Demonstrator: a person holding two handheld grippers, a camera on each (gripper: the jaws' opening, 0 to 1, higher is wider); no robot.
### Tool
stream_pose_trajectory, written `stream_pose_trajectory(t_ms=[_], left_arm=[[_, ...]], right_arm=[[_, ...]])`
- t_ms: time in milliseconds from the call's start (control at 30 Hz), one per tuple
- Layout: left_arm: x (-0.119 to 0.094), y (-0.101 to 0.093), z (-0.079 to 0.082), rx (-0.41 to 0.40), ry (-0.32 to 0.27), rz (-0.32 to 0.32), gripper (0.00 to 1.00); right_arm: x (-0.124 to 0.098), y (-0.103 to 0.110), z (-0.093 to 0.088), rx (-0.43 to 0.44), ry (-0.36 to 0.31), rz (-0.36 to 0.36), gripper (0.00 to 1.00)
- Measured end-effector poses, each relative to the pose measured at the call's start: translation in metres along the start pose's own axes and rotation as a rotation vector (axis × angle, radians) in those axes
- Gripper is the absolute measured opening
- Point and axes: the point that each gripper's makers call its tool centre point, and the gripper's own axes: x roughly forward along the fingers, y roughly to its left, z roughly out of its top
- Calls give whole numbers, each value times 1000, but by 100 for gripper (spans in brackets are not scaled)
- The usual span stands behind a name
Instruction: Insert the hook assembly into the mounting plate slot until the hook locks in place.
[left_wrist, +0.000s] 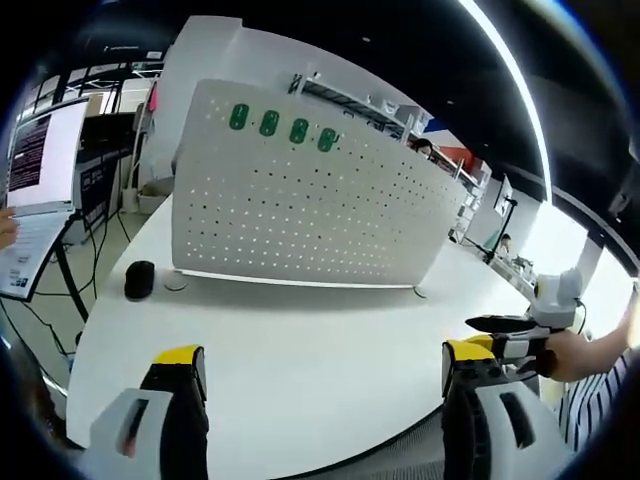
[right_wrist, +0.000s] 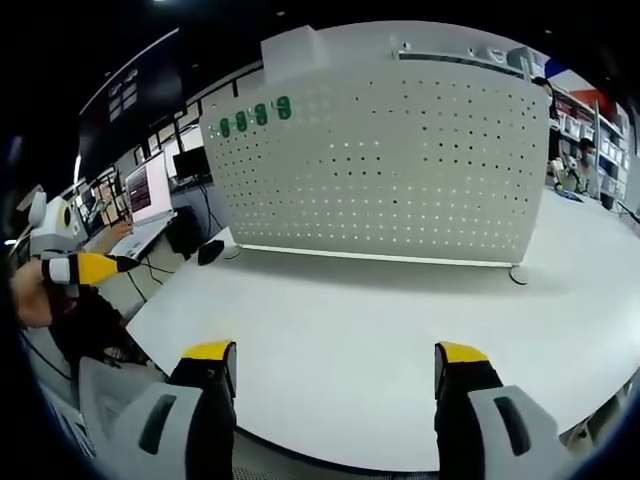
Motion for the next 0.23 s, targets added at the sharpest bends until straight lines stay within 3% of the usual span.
stream_pose_trajectory(t_ms=[233], left_arm=[[-1,0,-5,-5,10,0,100]], right_arm=[[1,1,-4,3,10,1,78]])
